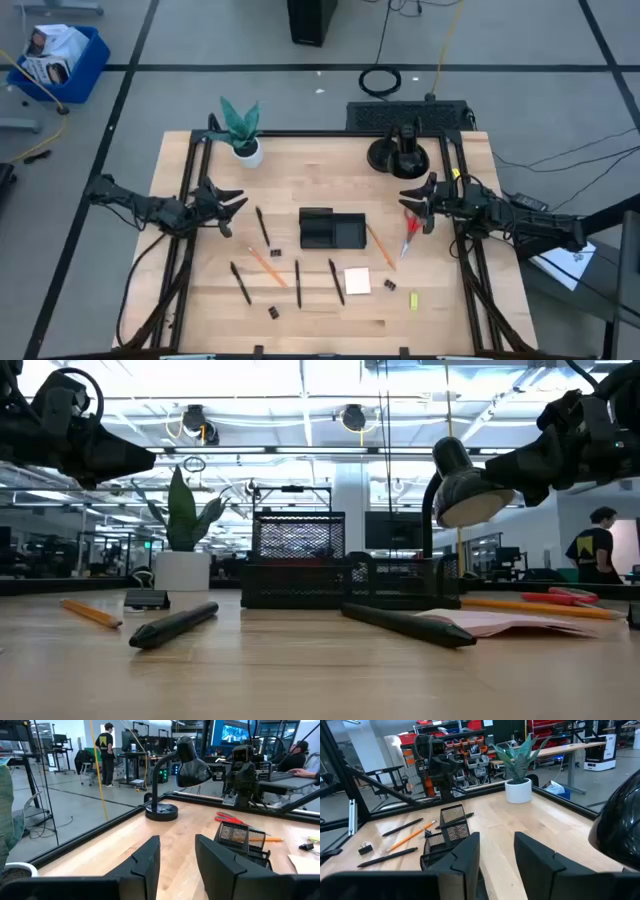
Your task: Pick and place office supplies into organizer
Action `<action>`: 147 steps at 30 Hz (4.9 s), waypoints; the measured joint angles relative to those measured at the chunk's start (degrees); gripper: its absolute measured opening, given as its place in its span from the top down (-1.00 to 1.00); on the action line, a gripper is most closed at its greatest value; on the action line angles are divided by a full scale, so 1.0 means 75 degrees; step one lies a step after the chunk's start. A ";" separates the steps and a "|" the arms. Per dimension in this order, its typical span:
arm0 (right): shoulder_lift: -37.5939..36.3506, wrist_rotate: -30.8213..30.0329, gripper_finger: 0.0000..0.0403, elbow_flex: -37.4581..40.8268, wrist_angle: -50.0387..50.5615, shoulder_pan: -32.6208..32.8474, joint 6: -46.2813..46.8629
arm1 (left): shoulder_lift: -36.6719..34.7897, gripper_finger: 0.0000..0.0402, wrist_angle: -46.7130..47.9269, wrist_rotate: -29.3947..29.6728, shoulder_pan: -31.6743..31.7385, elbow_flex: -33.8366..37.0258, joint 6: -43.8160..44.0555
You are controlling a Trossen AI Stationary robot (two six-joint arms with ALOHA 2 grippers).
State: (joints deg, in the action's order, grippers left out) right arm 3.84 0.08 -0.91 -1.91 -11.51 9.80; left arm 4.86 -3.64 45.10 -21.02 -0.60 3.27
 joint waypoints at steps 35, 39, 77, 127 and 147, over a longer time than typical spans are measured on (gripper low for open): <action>-0.0003 0.0000 0.42 0.0000 0.0000 -0.0003 -0.0003 | 0.0003 0.37 0.0003 -0.0003 -0.0003 0.0000 0.0000; -0.0001 -0.0001 0.42 -0.0003 0.0000 -0.0003 -0.0001 | 0.0003 0.37 0.0002 -0.0002 -0.0001 0.0000 0.0002; 0.0000 0.0000 0.42 0.0000 0.0000 -0.0003 0.0000 | 0.0003 0.37 0.0002 -0.0001 -0.0002 0.0000 0.0001; -0.0001 -0.0003 0.42 -0.0001 -0.0048 -0.0003 -0.0001 | 0.0002 0.37 -0.0003 -0.0009 -0.0001 -0.0002 0.0061; 0.0000 0.1944 0.42 0.0000 -0.2911 0.0007 0.0847 | 0.0003 0.37 -0.0487 -0.0006 -0.0003 0.0006 -0.0085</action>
State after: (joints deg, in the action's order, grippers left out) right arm 3.84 14.65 -0.91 -23.74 -11.46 16.15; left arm 4.89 -7.29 45.06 -21.04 -0.56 2.63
